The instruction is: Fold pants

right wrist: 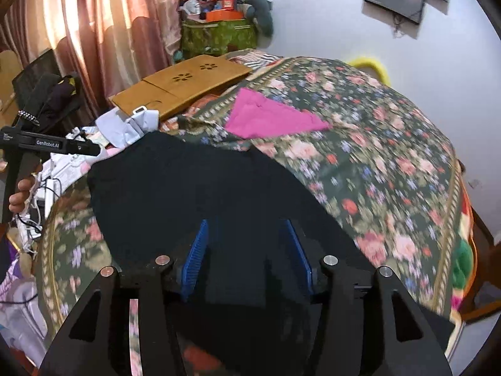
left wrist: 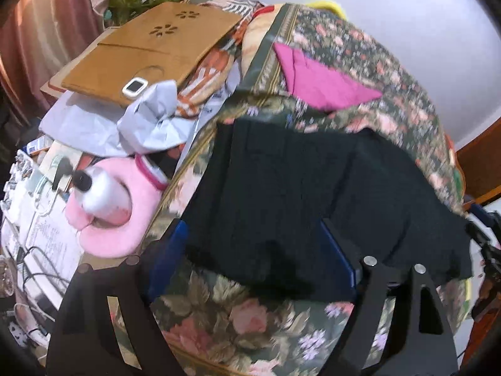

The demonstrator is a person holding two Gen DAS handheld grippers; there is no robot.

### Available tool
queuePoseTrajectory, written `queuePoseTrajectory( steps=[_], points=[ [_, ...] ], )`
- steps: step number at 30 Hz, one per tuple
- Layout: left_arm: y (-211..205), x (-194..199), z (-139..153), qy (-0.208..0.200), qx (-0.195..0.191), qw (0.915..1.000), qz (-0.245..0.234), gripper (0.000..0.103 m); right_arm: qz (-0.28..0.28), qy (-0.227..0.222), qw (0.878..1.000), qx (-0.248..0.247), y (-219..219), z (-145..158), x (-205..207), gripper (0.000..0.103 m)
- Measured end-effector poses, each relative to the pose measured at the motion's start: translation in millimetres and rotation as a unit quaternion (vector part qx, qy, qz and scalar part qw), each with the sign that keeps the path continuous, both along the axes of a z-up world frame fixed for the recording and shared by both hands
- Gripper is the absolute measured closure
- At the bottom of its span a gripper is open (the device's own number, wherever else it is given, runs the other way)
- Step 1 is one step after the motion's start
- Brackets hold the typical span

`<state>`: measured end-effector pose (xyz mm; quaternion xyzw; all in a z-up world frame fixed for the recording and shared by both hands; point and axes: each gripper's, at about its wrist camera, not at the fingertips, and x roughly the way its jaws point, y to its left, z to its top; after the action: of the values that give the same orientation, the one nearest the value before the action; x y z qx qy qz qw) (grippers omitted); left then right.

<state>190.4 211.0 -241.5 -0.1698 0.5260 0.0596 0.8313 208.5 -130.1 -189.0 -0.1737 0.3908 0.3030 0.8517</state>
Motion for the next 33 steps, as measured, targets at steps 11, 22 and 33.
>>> queuePoseTrajectory(
  steps=[11, 22, 33],
  points=[
    [-3, -15, -47, 0.027, -0.123, 0.9913, 0.038, 0.023, -0.094, 0.039, 0.995, 0.013, -55, -34, -13, 0.054],
    [-10, -1, -41, 0.018, -0.04, 0.9974, 0.057, 0.075, -0.128, 0.081, 0.987, 0.047, -77, -52, -14, 0.05],
    [-9, -10, -45, 0.008, 0.051, 0.9973, 0.053, 0.079, -0.122, 0.094, 0.987, 0.044, -70, -38, -7, 0.048]
  ],
)
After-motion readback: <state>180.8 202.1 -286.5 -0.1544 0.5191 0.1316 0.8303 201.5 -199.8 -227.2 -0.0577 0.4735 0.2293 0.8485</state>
